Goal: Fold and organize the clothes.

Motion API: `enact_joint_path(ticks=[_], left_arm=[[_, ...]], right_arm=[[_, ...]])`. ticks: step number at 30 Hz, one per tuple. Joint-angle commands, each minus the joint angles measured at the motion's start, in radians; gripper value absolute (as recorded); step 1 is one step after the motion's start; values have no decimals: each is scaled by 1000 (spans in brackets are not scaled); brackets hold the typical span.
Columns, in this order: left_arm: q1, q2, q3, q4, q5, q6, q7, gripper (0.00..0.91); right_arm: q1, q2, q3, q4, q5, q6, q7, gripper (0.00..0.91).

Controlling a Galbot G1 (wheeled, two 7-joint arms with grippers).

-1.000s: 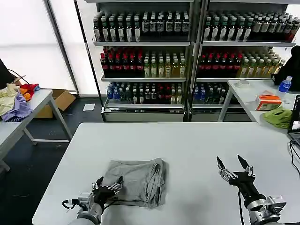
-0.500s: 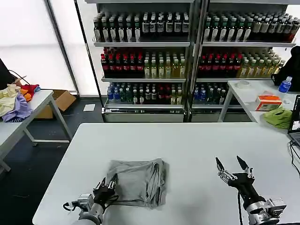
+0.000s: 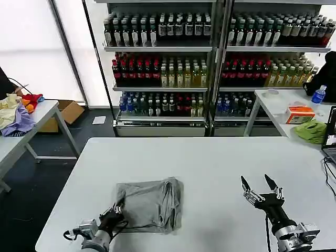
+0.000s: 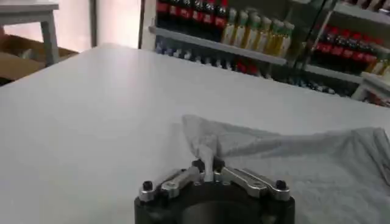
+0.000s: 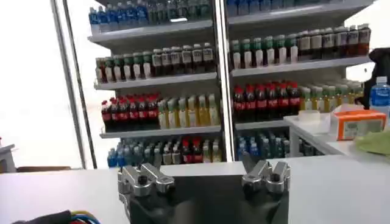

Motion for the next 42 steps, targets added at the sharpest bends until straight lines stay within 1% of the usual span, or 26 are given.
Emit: enact_joint_path(ticks=[1, 5, 8, 13, 15, 18, 20, 21, 22, 23, 26, 27, 28, 29, 30, 31, 32, 33, 34, 38, 40, 41, 42], left_arm=[[8, 45, -435, -128, -226, 20, 16, 20], [31, 94, -548, -115, -270, 29, 61, 20], [42, 158, -609, -90, -298, 37, 68, 20], [57, 245, -650, -120, -350, 62, 51, 20], [47, 250, -635, -158, -353, 84, 28, 20], [37, 223, -535, -268, -345, 114, -23, 20], [43, 196, -386, -324, -362, 120, -71, 20], [44, 189, -335, -337, -368, 120, -91, 20], [42, 185, -235, -345, -381, 120, -140, 20], [37, 182, -130, -347, -388, 119, -171, 20], [5, 180, 81, -348, -459, 109, -253, 20], [-3, 179, 127, -346, -494, 88, -267, 20], [-50, 172, 190, -330, -616, 62, -287, 20], [-83, 163, 254, -314, -650, 55, -307, 20], [-112, 156, 282, -301, -656, 50, -307, 20], [-139, 142, 345, -263, -650, 32, -301, 20], [-196, 125, 381, -239, -652, 29, -307, 20], [-218, 114, 405, -203, -652, 28, -310, 20], [-254, 87, 440, -178, -655, 23, -310, 20], [-373, 26, 496, 35, -660, 19, -309, 20], [-409, -12, 503, 104, -658, 19, -311, 30], [-420, -27, 501, 128, -657, 22, -304, 40], [-429, -33, 499, 140, -660, 24, -295, 121]], right_arm=[[1, 4, -14, -15, -1, 5, -1, 907], [12, 5, -29, -18, -2, 3, 1, 907], [17, 1, -34, -15, -1, 1, 2, 907], [8, -2, -27, -10, 0, 3, 2, 907], [0, -1, -25, -10, 0, 8, 1, 907], [-10, 6, -29, -11, -5, 15, 0, 907], [-9, 14, -30, -11, -12, 15, -2, 907], [-7, 17, -29, -12, -11, 16, -2, 907], [-5, 20, -29, -14, -10, 15, 0, 907], [-3, 26, -25, -16, -12, 15, 0, 907], [-12, 34, -12, -11, -11, 16, -1, 907], [-17, 35, -9, -8, -11, 18, -2, 907], [-25, 39, -2, -4, -11, 21, -1, 907], [-32, 42, 4, -2, -11, 21, -1, 907], [-38, 46, 9, 3, -11, 22, -1, 907], [-45, 49, 15, 6, -11, 23, -1, 907], [-52, 53, 20, 9, -12, 24, -1, 907], [-58, 57, 25, 12, -12, 24, -1, 907], [-64, 61, 29, 15, -15, 24, -1, 907], [-87, 77, 34, 28, -22, 25, -1, 907], [-95, 86, 28, 33, -26, 21, -1, 907], [-98, 88, 21, 35, -27, 18, 0, 907], [-98, 90, 12, 37, -30, 6, 0, 907]])
